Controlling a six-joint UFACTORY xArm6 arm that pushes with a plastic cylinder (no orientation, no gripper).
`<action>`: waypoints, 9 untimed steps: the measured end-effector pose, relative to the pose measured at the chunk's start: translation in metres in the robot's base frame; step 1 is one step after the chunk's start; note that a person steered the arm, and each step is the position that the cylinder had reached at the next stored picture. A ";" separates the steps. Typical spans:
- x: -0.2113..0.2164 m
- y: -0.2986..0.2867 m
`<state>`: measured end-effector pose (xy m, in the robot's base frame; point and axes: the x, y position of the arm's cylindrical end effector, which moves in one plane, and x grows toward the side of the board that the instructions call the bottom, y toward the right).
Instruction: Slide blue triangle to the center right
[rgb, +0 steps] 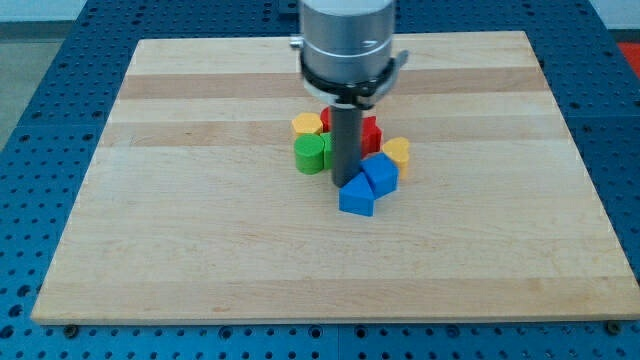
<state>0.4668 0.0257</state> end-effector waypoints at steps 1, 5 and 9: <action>0.002 0.010; 0.028 -0.020; 0.056 0.100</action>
<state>0.5227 0.1254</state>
